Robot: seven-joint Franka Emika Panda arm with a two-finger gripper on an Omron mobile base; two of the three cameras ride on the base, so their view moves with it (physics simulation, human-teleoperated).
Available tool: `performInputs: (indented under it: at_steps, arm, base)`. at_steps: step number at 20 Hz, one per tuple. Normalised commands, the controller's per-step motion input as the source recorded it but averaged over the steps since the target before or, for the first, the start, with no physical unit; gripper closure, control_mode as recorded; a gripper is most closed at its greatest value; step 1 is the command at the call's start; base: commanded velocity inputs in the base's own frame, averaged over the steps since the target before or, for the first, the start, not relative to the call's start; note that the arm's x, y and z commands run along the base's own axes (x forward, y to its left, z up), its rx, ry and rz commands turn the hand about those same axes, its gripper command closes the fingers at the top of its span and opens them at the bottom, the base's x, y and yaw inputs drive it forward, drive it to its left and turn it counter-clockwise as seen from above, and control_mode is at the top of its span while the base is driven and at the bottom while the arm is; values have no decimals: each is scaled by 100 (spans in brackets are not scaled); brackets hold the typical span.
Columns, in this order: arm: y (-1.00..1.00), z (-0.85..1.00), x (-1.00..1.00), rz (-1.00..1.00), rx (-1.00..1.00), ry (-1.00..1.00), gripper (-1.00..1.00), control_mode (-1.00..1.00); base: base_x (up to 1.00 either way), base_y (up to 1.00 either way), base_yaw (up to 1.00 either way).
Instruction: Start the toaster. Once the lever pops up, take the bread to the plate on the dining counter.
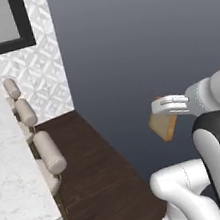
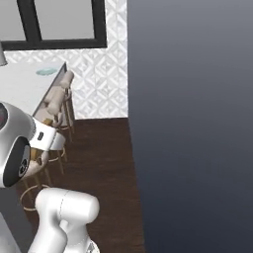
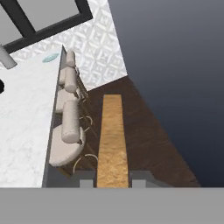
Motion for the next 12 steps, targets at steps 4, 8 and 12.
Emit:
performInputs:
  at_steps: [4,8,12]
  arm:
    - [0,0,0,0,0,0,100,100]
    - [0,0,0,0,0,0,100,100]
    - [0,0,0,0,0,0,100,100]
  base:
    - [100,-32,40]
    - [100,-40,33]
    - [100,-31,30]
